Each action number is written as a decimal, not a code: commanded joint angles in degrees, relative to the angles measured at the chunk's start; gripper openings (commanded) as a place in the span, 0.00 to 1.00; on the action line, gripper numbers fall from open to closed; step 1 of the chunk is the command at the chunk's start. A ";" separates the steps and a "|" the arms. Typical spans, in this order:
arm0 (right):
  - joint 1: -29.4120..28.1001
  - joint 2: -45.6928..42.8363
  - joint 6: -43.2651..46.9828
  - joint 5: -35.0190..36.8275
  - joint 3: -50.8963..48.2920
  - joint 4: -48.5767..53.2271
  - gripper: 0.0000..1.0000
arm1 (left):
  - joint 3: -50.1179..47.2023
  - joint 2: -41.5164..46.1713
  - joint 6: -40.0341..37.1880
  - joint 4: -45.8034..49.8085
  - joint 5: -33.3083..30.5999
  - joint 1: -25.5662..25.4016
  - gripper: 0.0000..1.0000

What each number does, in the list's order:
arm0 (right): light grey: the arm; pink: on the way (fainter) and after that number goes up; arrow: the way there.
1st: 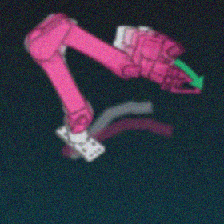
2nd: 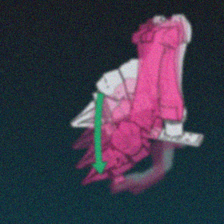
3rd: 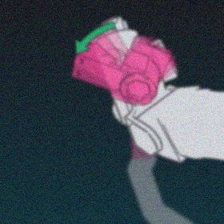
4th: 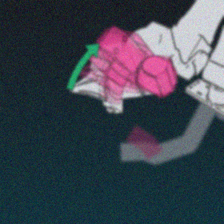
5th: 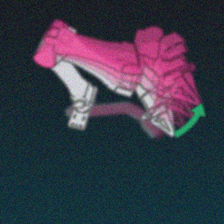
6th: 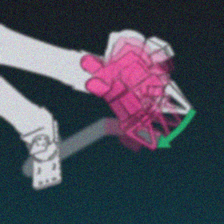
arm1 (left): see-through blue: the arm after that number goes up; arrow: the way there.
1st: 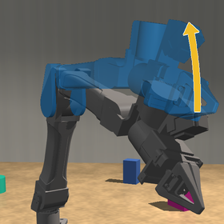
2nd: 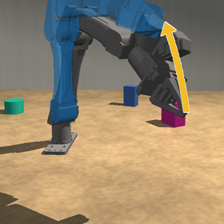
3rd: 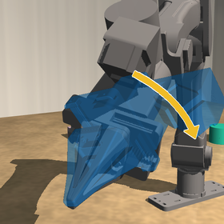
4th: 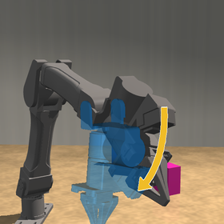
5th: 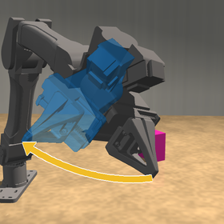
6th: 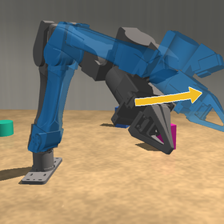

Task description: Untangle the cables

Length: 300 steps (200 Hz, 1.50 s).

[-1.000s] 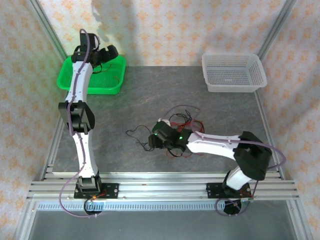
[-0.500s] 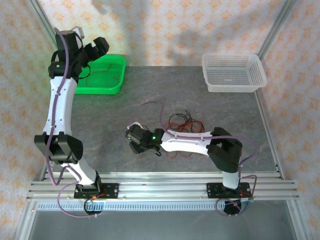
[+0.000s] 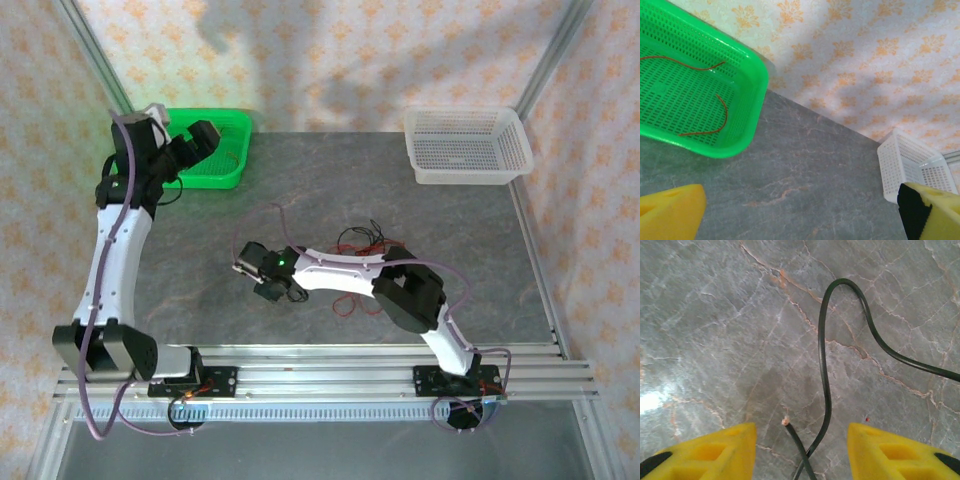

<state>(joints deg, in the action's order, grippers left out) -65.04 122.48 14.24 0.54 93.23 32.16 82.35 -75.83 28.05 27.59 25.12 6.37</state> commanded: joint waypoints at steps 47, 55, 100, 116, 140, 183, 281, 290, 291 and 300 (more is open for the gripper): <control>1.74 3.91 3.25 1.23 1.21 2.75 0.46 | -6.13 5.65 -0.99 -0.27 1.24 -0.39 0.99; 1.76 4.30 3.47 1.05 1.16 2.90 0.45 | -6.31 5.80 -0.98 -0.22 1.18 -0.39 0.99; 3.04 6.30 3.78 0.12 0.66 3.26 0.26 | -7.05 6.10 -0.73 -0.21 1.85 -0.39 0.99; 3.45 6.38 4.12 -1.32 0.37 3.52 0.11 | -7.32 6.38 -0.50 -0.02 2.70 -0.48 0.99; 4.10 5.09 4.52 -3.77 0.18 3.09 0.00 | -8.04 7.50 -1.11 1.11 3.26 -1.06 0.99; 5.03 -1.64 1.56 -10.01 -0.06 -1.58 0.00 | -13.79 11.59 -1.08 1.86 2.71 -3.39 0.99; 9.53 -16.91 -14.21 -19.24 -11.52 -15.25 0.00 | -32.09 21.91 1.76 2.40 1.90 -7.24 0.99; 9.52 -18.35 -13.87 -19.48 -13.80 -17.20 0.00 | -33.53 22.41 2.53 1.62 3.17 -7.34 0.99; 9.50 -18.47 -13.88 -19.50 -14.01 -17.39 0.00 | -33.72 22.45 2.62 1.47 3.39 -7.34 0.99; 9.55 -19.47 -13.31 -19.76 -15.58 -18.42 0.00 | -35.14 22.70 3.66 0.02 5.32 -7.42 0.99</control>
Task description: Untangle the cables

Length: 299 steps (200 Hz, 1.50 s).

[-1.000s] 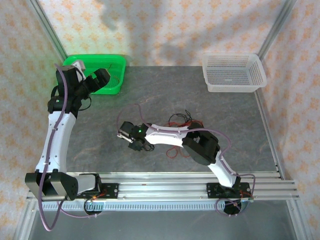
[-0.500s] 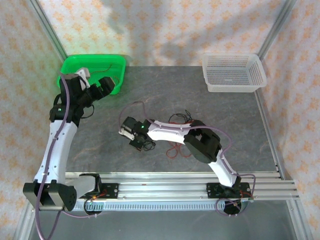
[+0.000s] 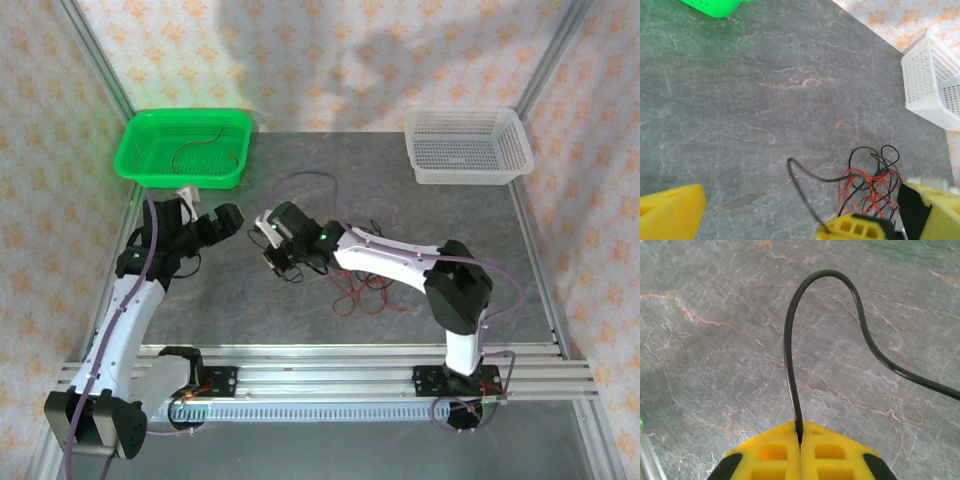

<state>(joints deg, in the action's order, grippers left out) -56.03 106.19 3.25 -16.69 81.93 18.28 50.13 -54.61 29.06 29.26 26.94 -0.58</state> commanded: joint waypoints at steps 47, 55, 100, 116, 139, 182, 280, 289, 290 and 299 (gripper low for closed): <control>0.52 -6.46 -1.24 -3.47 -8.94 -8.60 0.00 | -10.18 0.28 11.23 -14.11 10.96 -2.46 0.99; 0.56 -6.82 -1.31 -3.20 -9.28 -9.18 0.00 | -10.71 -0.25 12.05 -15.50 11.12 -3.35 0.99; 0.49 -7.31 -2.52 -5.28 -9.86 -12.87 0.00 | -11.36 -4.09 13.78 -19.58 10.25 -8.20 0.92; 0.48 -7.31 -2.87 -6.47 -10.03 -13.85 0.00 | -11.54 -6.05 14.25 -21.23 9.89 -9.17 0.86; 0.26 -7.53 -3.16 -7.14 -10.37 -14.32 0.00 | -11.59 -9.15 14.75 -23.84 9.55 -10.29 0.76; -0.04 -9.27 -4.84 -7.86 -12.56 -16.46 0.00 | -10.93 -14.19 15.67 -28.09 8.93 -12.98 0.46; -0.19 -11.97 -19.78 -1.99 -21.30 -19.96 0.23 | -6.11 -11.98 13.90 -22.85 4.70 -14.10 0.00; -0.18 -11.66 -21.94 -3.04 -23.40 -21.69 0.27 | -5.51 -11.68 14.07 -22.67 4.94 -14.10 0.00; -0.20 -11.64 -22.13 -3.19 -23.62 -21.92 0.27 | -5.45 -11.67 14.08 -22.67 4.95 -14.10 0.00; -0.24 -10.91 -23.88 -4.14 -25.66 -23.72 0.30 | -4.85 -11.40 14.26 -22.62 5.18 -14.10 0.00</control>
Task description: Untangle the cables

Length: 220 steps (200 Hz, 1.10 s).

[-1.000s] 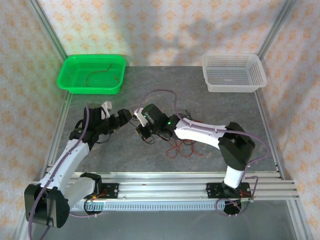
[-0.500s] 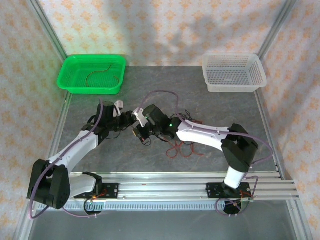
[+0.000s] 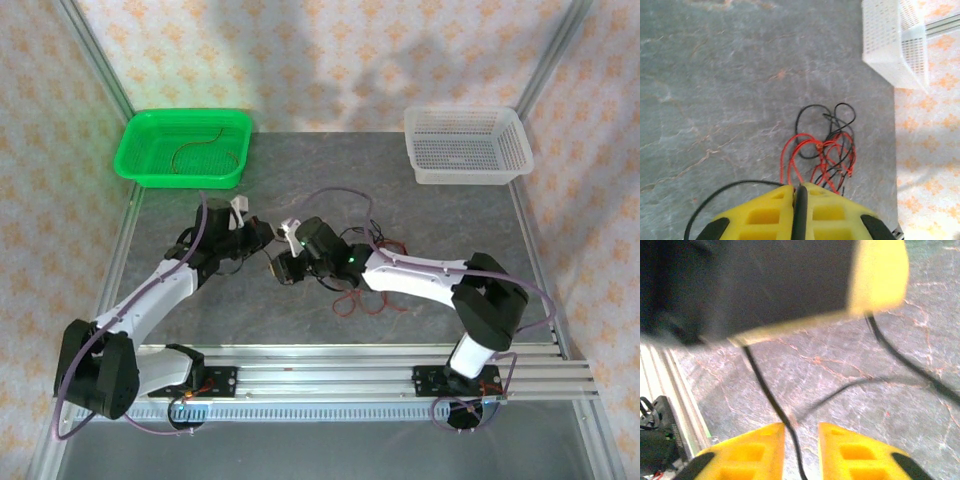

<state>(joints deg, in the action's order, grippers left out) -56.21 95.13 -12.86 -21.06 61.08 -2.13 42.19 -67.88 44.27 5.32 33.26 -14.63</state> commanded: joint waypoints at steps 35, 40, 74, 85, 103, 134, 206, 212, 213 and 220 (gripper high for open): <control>-1.29 3.86 -11.41 -0.45 -8.66 -6.23 0.26 | 5.91 2.61 -0.77 2.23 -0.38 -0.04 0.00; -1.51 4.23 -11.62 -0.16 -8.86 -6.26 0.21 | 6.26 2.81 -0.83 2.47 -0.38 -0.04 0.00; -2.15 3.94 -13.85 3.28 -10.19 -6.23 0.03 | 8.11 4.08 -1.12 4.24 -1.17 -0.04 0.00; -2.12 3.01 -14.60 4.82 -10.90 -6.22 0.00 | 8.39 4.39 -1.20 4.71 -1.34 -0.04 0.00; -2.14 0.86 -16.32 7.48 -12.45 -5.89 0.00 | 8.70 4.88 -1.60 5.48 -2.04 -0.04 0.00; -1.68 -2.89 -19.96 9.88 -15.68 -5.00 0.00 | 9.84 5.50 -3.06 7.60 -3.81 -0.04 0.00; -1.54 -9.61 -13.86 22.36 -11.71 14.17 0.01 | 13.55 6.06 -4.92 9.17 -11.20 -0.04 0.05; -1.62 -10.03 -12.81 22.78 -11.01 16.08 0.01 | 13.68 6.10 -5.29 9.43 -12.18 -0.04 0.10; -1.62 -10.09 -12.58 22.80 -10.87 16.40 0.01 | 13.74 6.10 -5.31 9.48 -12.30 -0.04 0.10; -1.67 -10.63 -11.35 22.95 -9.99 18.38 0.01 | 13.87 6.05 -5.64 9.53 -13.12 -0.04 0.14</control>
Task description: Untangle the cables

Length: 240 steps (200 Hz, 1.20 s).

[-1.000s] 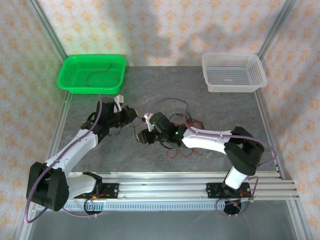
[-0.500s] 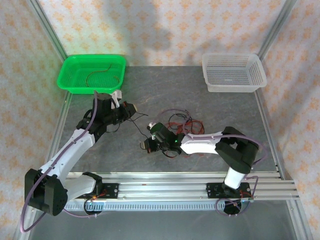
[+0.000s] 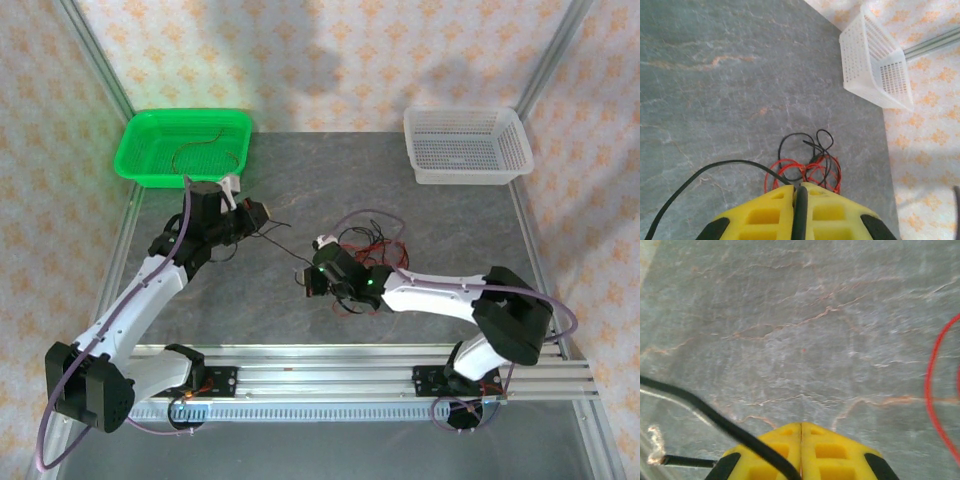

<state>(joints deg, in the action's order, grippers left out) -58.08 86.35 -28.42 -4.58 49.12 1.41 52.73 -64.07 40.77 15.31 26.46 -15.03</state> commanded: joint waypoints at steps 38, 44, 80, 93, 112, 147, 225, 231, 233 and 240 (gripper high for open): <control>-0.96 -5.56 9.08 0.88 5.72 19.35 0.01 | 3.28 0.58 -2.89 -1.58 -7.17 0.35 0.33; -1.04 -6.48 9.41 -0.60 6.12 19.00 0.01 | 3.05 0.21 -2.81 -1.93 -6.91 0.30 0.38; -0.69 -11.62 9.90 -3.87 10.05 19.66 0.01 | 1.60 -1.05 -2.44 -3.79 -6.24 0.35 0.47; 0.30 -13.03 9.55 -3.99 12.22 20.92 0.01 | 1.21 -1.14 -2.56 -4.01 -6.24 0.37 0.47; 1.99 -14.88 9.48 -3.81 15.04 21.93 0.01 | 0.73 -1.14 -2.97 -4.54 -5.47 0.35 0.47; 3.79 -15.64 12.01 -2.63 21.68 25.62 0.01 | -1.76 -0.88 -3.16 -8.10 -1.13 0.36 0.47; 15.51 -12.37 16.92 14.65 37.80 32.48 0.01 | -5.78 3.76 -5.29 -9.24 0.69 0.35 0.59; 17.19 -12.02 17.24 15.42 38.67 32.22 0.01 | -6.02 4.28 -5.50 -9.25 0.78 0.35 0.64; 18.15 -11.88 17.50 15.90 39.14 32.05 0.01 | -6.05 4.48 -5.57 -9.31 0.83 0.30 0.66; 20.26 -11.26 18.14 17.17 40.28 31.43 0.01 | -6.30 5.12 -5.87 -9.33 0.96 0.35 0.71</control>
<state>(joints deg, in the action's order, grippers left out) -43.72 73.84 -13.32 4.45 85.25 31.99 47.37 -62.15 36.77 8.29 26.15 -14.87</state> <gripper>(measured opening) 0.051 0.631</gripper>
